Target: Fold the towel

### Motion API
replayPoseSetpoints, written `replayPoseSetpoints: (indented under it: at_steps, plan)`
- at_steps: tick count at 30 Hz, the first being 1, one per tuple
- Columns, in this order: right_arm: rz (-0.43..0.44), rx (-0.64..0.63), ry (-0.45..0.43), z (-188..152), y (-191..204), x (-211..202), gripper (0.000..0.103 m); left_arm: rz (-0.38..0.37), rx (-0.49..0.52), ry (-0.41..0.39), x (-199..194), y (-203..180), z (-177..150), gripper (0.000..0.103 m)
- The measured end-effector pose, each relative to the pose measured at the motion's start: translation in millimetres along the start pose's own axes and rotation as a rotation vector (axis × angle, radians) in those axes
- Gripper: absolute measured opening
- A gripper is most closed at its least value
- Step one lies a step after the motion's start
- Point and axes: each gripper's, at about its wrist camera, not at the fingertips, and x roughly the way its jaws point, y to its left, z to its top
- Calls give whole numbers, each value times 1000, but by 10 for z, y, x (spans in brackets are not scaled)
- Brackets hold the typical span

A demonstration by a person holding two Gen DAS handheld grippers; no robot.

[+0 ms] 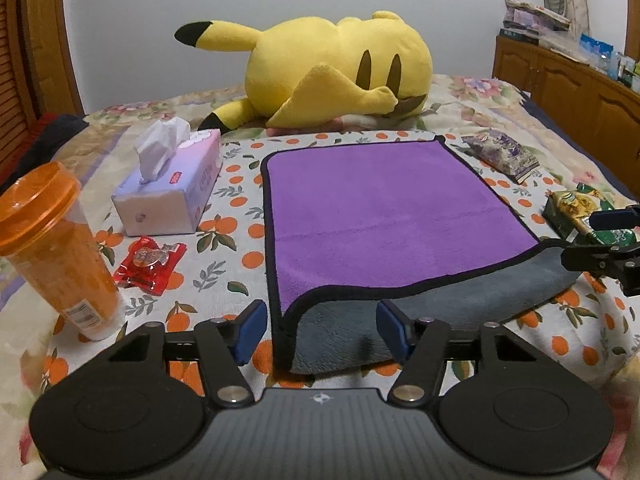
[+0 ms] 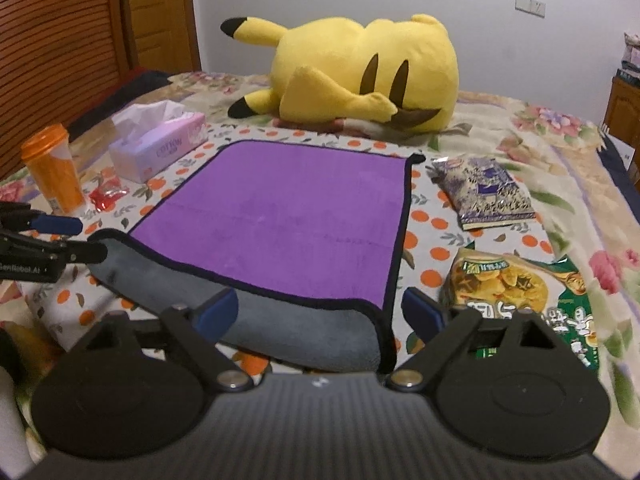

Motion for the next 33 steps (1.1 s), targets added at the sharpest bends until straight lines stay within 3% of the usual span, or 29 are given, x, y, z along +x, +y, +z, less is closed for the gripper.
replayPoseSetpoints:
  at_steps: [26, 33]
  plan:
    - [50, 62, 141, -70, -239, 353, 80, -19, -34, 108, 252, 126, -70, 44]
    - [54, 42, 156, -69, -219, 350, 60, -29, -29, 101, 230, 107, -68, 31]
